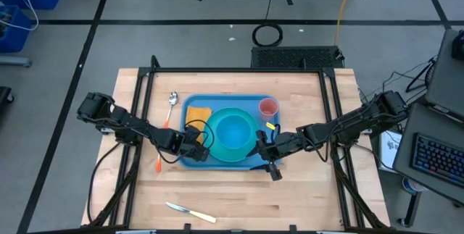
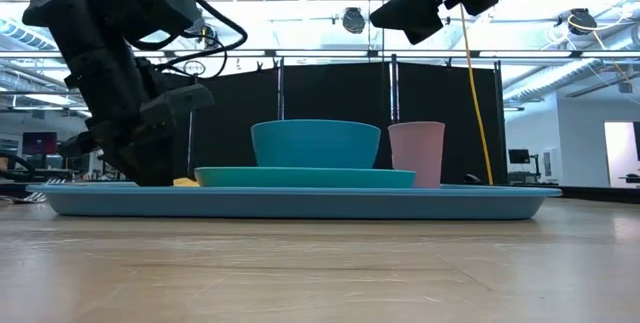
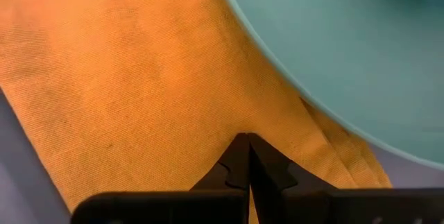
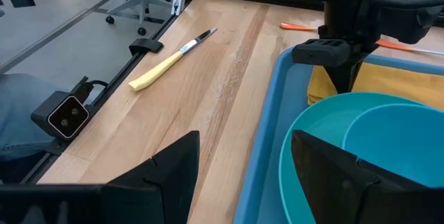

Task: Set up tray
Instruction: Put the yellow napkin on the blue serving tray to the left of the blue plate

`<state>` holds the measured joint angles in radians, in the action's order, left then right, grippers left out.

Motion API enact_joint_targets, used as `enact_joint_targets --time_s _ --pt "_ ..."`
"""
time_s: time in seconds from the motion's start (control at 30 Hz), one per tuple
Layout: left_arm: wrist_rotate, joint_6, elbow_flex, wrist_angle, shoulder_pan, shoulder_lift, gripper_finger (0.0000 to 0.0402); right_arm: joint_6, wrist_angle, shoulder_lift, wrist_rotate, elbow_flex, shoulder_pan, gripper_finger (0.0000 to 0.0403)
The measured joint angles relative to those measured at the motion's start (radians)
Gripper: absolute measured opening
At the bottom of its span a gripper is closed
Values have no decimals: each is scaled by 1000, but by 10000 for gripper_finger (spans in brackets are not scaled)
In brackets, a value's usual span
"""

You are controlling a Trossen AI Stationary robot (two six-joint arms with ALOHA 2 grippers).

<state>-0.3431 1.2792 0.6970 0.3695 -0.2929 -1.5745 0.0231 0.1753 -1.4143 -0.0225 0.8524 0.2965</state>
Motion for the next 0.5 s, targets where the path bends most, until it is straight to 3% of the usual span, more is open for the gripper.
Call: enact_joint_targets --time_s 0.5 --pt "-53 -19 -1 -15 -51 36 2 -1 -1 0 0 0 0 216"
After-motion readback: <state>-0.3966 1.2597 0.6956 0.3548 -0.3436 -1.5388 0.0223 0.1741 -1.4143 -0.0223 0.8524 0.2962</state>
